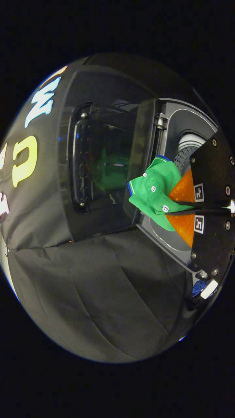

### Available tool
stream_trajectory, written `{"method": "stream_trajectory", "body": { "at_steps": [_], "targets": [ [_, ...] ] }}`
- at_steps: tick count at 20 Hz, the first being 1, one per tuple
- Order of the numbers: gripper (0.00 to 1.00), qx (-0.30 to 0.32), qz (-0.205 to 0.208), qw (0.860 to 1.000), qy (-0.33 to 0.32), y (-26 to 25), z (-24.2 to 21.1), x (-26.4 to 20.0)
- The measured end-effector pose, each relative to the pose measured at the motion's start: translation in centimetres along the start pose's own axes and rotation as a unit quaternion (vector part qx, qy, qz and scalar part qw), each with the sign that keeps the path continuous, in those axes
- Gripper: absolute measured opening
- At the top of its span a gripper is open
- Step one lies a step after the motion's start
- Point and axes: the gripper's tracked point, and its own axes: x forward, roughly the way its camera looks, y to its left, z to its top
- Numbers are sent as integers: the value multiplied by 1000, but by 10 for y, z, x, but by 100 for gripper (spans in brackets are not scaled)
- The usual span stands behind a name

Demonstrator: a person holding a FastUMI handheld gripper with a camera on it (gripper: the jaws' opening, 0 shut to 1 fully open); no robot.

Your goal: Put the clothes into the washing machine and then close the washing machine lid.

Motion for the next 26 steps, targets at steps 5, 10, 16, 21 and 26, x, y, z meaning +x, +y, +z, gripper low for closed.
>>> {"method": "stream_trajectory", "body": {
  "at_steps": [5,10,16,21,26],
  "targets": [
    [3,0,-7,999,41,-2,-21,15],
    [3,2,-14,997,79,-4,-46,28],
    [3,13,-31,990,134,-10,-86,39],
    [3,20,-48,983,179,-13,-108,36],
    [7,26,-57,977,202,-19,-123,31]
  ]
}}
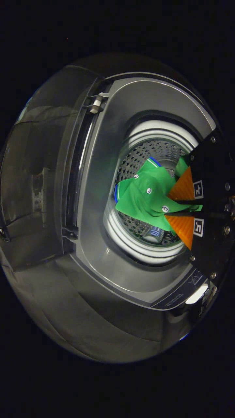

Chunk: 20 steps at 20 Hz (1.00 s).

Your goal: Put the clothes into the washing machine and then close the washing machine lid.

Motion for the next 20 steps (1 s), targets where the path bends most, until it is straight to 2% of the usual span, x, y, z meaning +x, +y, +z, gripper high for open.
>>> {"method": "stream_trajectory", "body": {
  "at_steps": [3,4,9,13,20],
  "targets": [
    [15,-2,7,1000,9,0,-5,-3],
    [23,-5,7,1000,0,1,-2,-4],
    [97,-10,6,999,-51,2,24,-28],
    [96,-34,11,987,-159,5,76,-67],
    [96,-76,-18,945,-318,4,154,-152]
  ]
}}
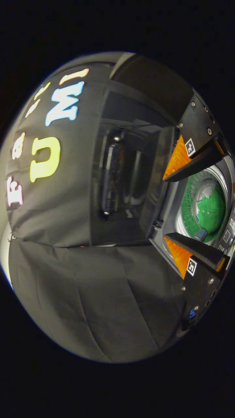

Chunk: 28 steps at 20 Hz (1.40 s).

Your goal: Put the clothes into the washing machine and then close the washing machine lid.

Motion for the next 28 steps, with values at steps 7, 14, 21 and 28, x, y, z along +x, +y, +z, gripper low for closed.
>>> {"method": "stream_trajectory", "body": {
  "at_steps": [7,14,21,28],
  "targets": [
    [96,25,-30,996,-76,-19,83,-5],
    [96,50,-72,991,-100,-54,138,16],
    [96,71,-90,993,-15,-64,131,64],
    [96,110,-110,984,89,-80,109,102]
  ]
}}
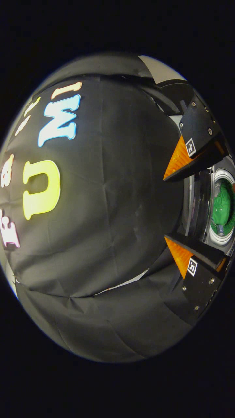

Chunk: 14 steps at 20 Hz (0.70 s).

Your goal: Put the clothes into the washing machine and then close the washing machine lid.

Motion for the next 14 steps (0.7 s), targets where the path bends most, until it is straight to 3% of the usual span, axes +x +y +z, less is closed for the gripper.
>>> {"method": "stream_trajectory", "body": {
  "at_steps": [3,14],
  "targets": [
    [96,24,-6,999,25,0,-8,4],
    [97,17,15,1000,20,-2,-5,4]
  ]
}}
